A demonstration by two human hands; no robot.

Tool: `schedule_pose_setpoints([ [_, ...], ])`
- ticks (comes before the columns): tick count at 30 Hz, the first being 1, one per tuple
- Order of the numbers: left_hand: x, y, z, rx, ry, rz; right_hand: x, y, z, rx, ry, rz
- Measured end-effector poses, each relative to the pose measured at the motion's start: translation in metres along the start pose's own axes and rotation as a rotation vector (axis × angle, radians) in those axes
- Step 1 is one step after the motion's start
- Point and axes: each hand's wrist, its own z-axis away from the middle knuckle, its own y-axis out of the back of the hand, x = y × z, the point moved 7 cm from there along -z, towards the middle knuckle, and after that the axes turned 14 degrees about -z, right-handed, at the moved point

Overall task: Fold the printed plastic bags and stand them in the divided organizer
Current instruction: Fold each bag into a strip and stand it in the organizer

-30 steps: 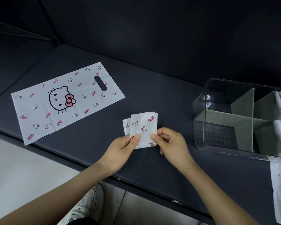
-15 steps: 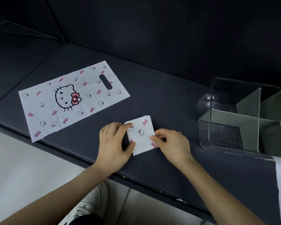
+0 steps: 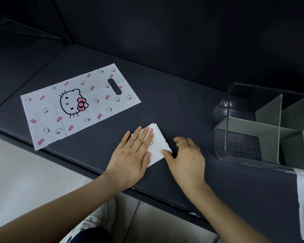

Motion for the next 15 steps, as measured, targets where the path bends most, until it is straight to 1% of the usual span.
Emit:
schedule_pose_setpoints([
  [4, 0.005, -0.001, 0.001, -0.024, 0.076, -0.026, 0.014, -0.01, -0.005, -0.173, -0.261, -0.18],
  [6, 0.005, -0.002, 0.001, -0.03, 0.082, -0.037, 0.016, -0.014, -0.013, -0.203, -0.314, -0.216],
  [7, 0.005, -0.002, 0.001, -0.031, 0.08, -0.038, 0.015, -0.015, -0.017, -0.228, -0.33, -0.192],
  [9, 0.005, -0.003, 0.001, -0.02, 0.078, -0.041, 0.009, -0.015, -0.019, -0.252, -0.328, -0.109],
  [12, 0.005, -0.002, 0.001, -0.016, 0.083, -0.037, -0.003, -0.013, -0.02, -0.217, -0.209, -0.03],
  [14, 0.005, -0.002, 0.001, -0.02, 0.087, -0.018, -0.007, -0.016, -0.019, -0.212, -0.166, -0.098],
  [15, 0.005, -0.003, 0.001, -0.017, 0.09, -0.011, -0.006, -0.017, -0.019, -0.199, -0.183, -0.182],
])
